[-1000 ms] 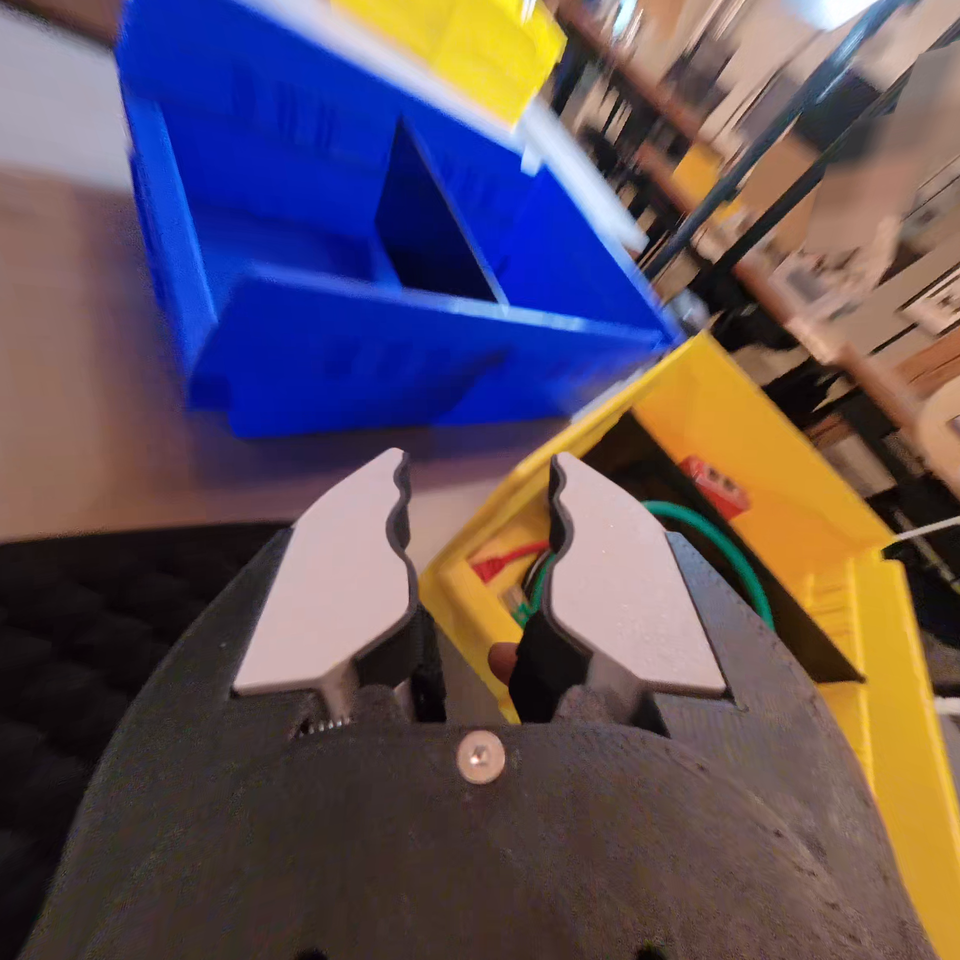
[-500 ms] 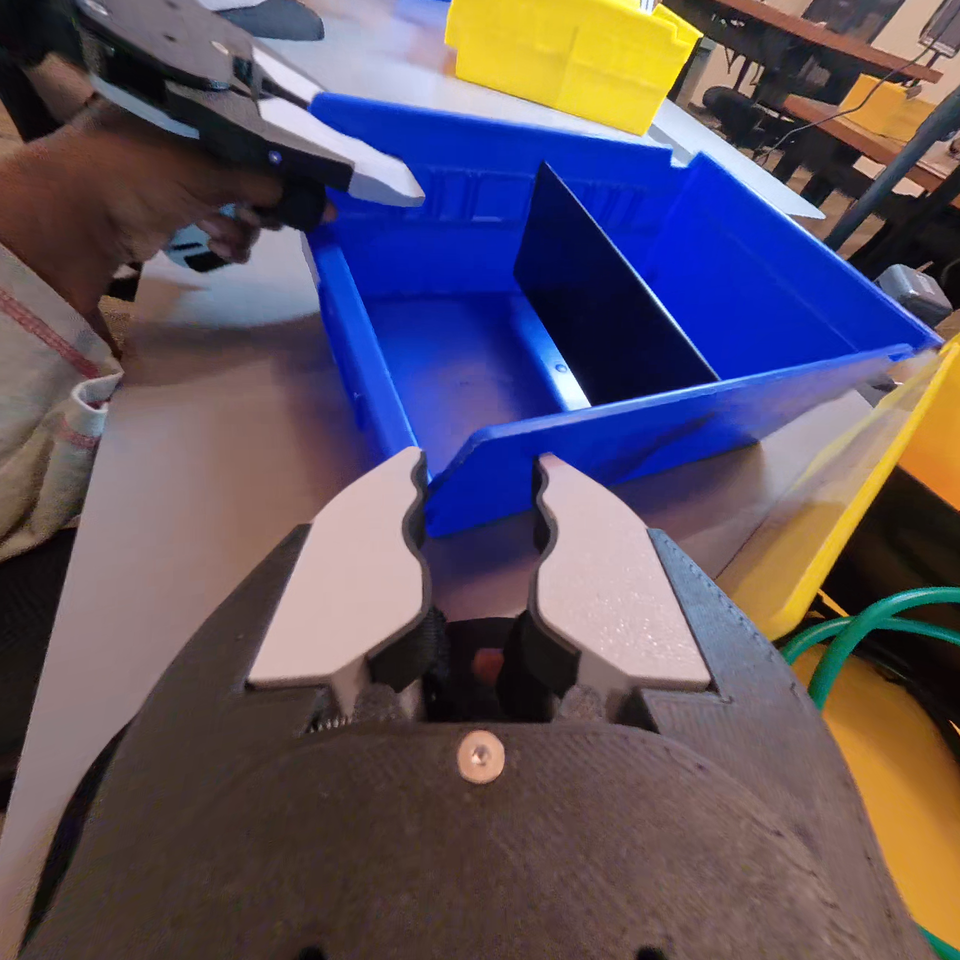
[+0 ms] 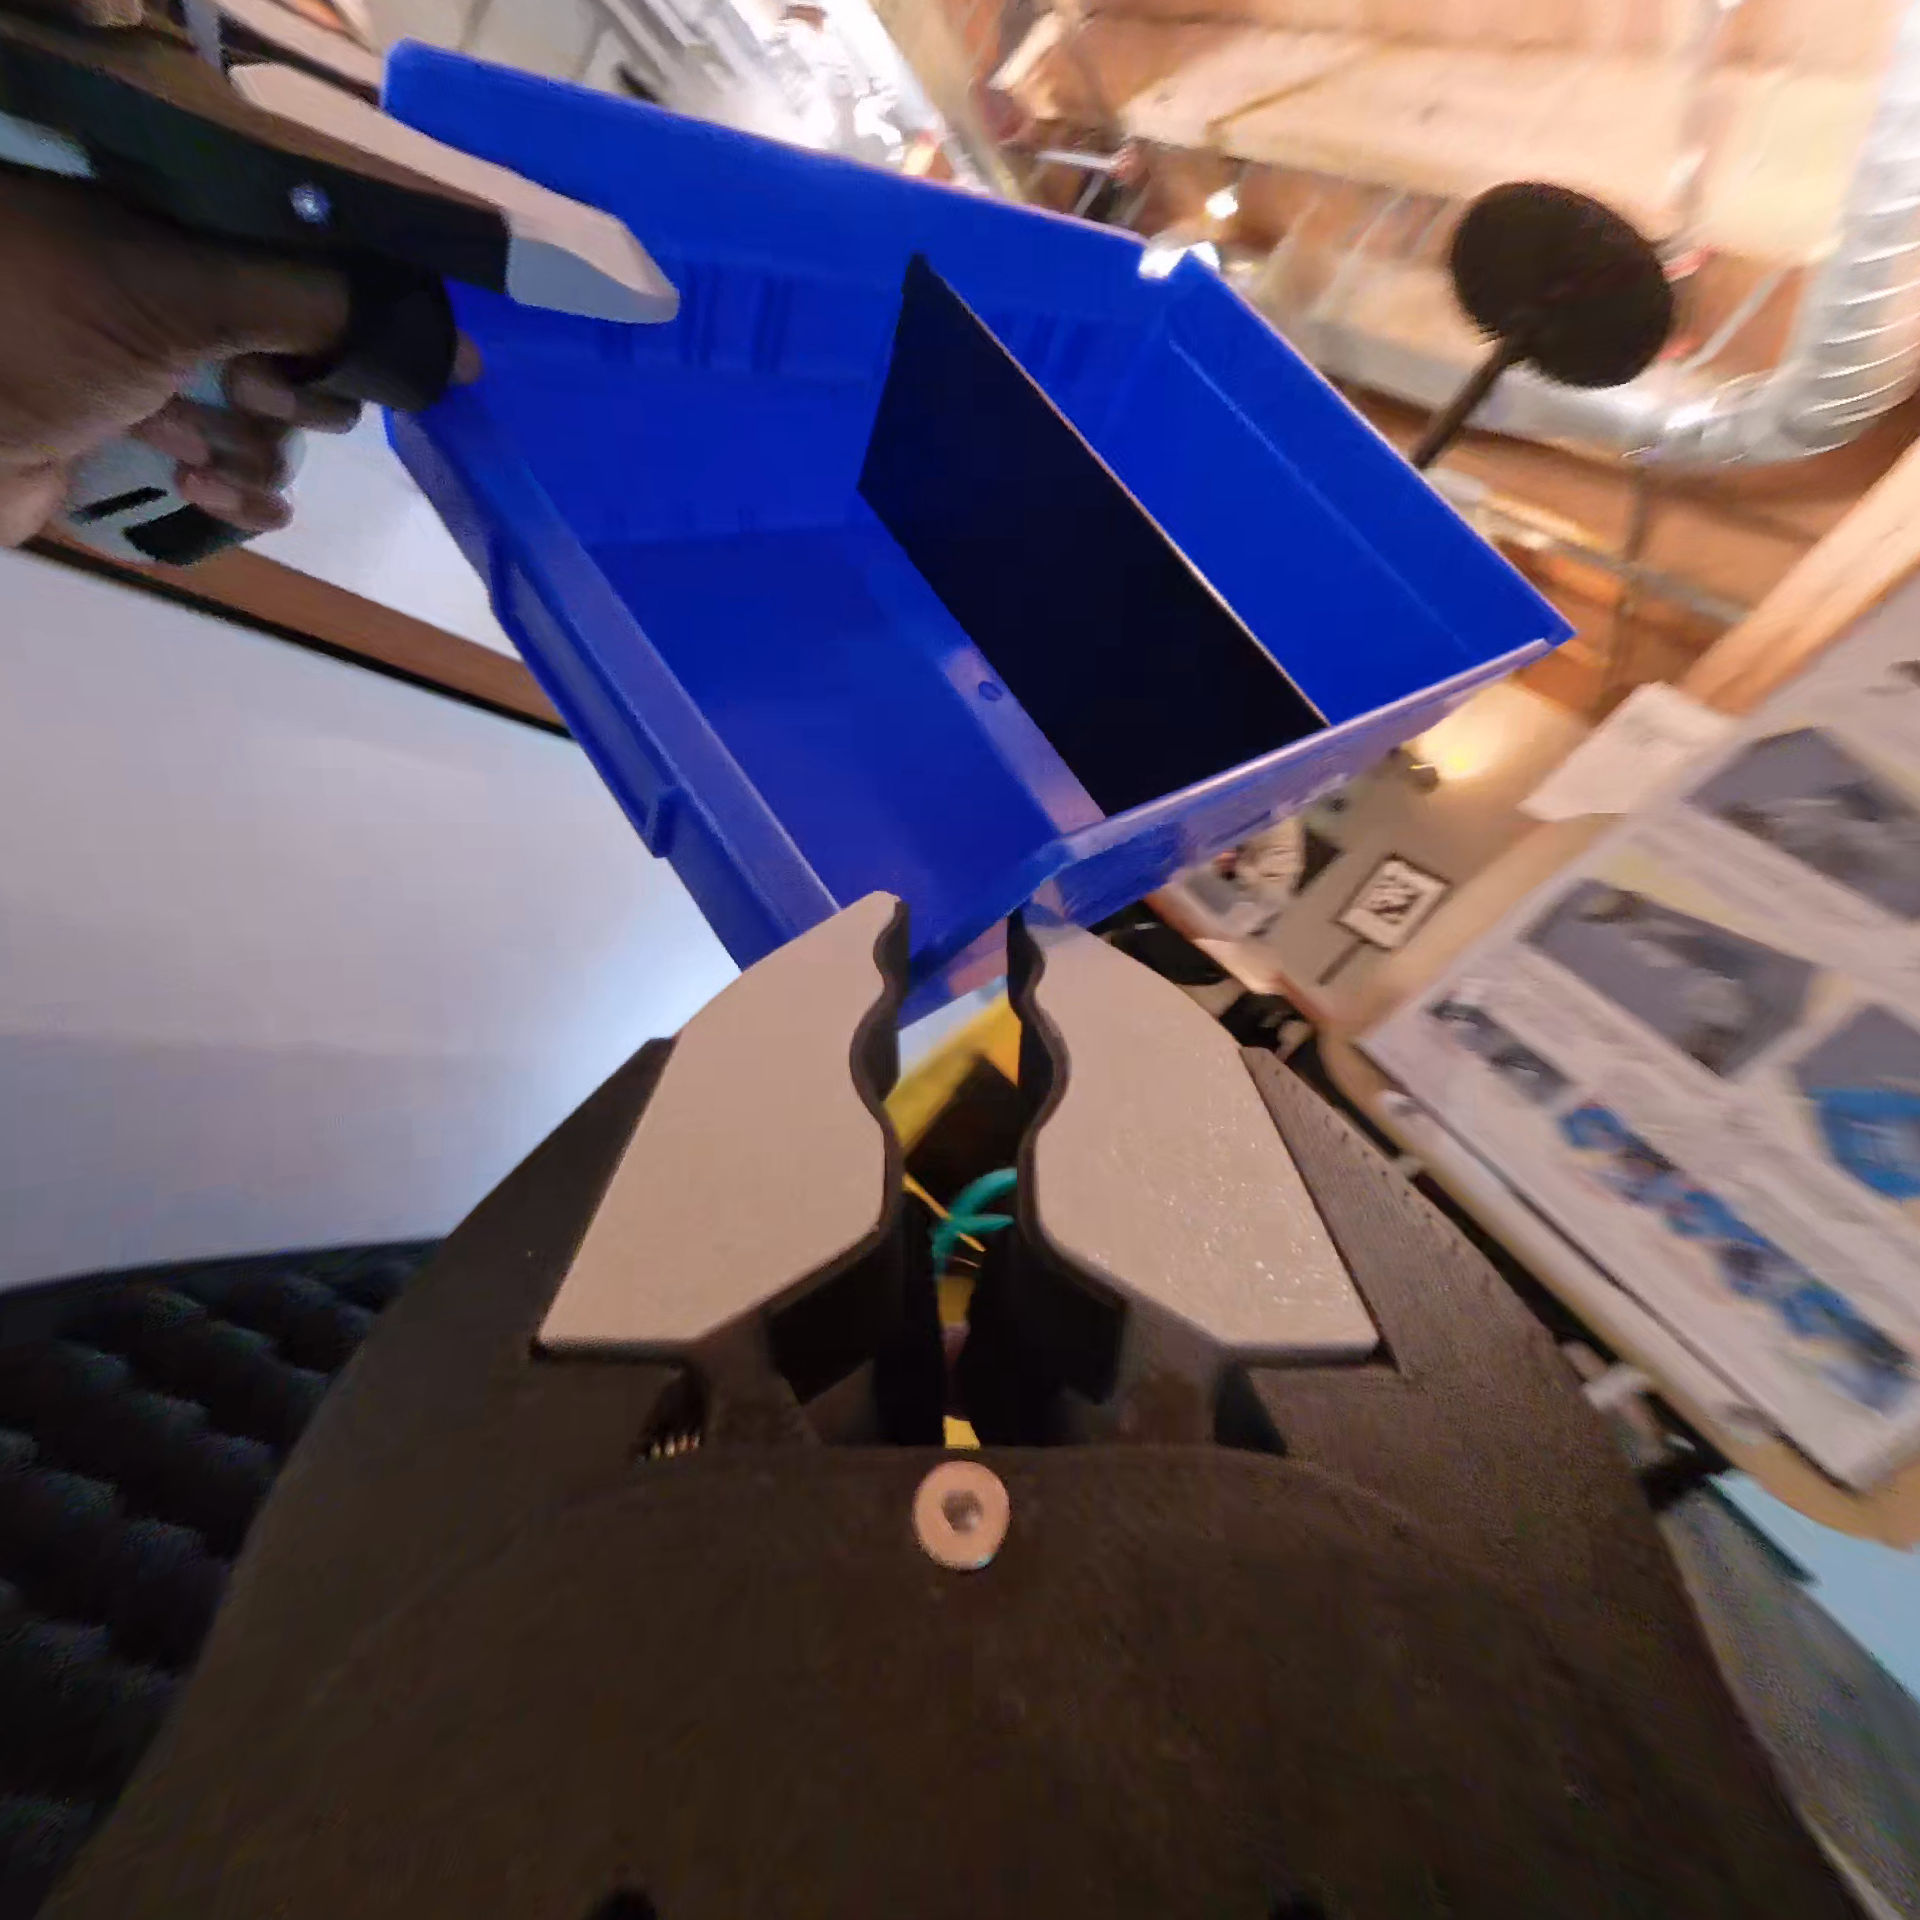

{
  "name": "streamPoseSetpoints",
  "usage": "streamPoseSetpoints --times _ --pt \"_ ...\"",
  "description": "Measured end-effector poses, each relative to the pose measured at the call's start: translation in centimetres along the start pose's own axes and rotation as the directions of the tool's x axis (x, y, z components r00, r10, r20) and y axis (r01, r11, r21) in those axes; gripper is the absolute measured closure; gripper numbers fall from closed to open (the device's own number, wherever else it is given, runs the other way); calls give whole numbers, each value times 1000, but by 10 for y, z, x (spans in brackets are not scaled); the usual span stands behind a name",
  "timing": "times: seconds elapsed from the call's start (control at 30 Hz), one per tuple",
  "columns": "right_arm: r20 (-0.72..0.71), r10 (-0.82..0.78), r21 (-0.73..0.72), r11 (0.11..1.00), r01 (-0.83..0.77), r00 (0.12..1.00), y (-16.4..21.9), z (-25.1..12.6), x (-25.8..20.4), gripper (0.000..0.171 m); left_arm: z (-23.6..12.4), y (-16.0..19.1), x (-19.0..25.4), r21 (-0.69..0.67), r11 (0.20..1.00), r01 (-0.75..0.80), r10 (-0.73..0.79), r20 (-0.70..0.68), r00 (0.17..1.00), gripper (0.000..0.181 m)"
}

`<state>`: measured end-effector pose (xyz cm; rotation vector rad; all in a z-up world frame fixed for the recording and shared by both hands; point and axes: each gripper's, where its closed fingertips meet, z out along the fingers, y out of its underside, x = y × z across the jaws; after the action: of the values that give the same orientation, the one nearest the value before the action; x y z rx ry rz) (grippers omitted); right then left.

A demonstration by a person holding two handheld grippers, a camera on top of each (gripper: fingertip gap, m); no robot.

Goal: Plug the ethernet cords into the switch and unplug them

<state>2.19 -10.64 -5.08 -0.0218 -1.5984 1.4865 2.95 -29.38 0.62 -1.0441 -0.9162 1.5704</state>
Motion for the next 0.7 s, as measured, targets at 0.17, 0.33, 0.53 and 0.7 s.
streamPoseSetpoints --times 0.17,0.33,0.53,0.7 --pt "-146 -71 -76 995 60 987 15 -77 59 154 12 -20 96 98 991 85 -70 -154 986 176" --pt "-247 -57 -272 962 -13 967 55 -147 100 154 30 -21 194 17 987 159 -145 -324 935 174" --pt "-460 65 -352 902 -249 886 112 -218 158 156 51 -15 309 -80 974 210 -224 -438 871 173" --pt "-572 91 -391 843 -368 815 158 -267 183 158 61 13 390 -188 960 207 -276 -531 801 171"
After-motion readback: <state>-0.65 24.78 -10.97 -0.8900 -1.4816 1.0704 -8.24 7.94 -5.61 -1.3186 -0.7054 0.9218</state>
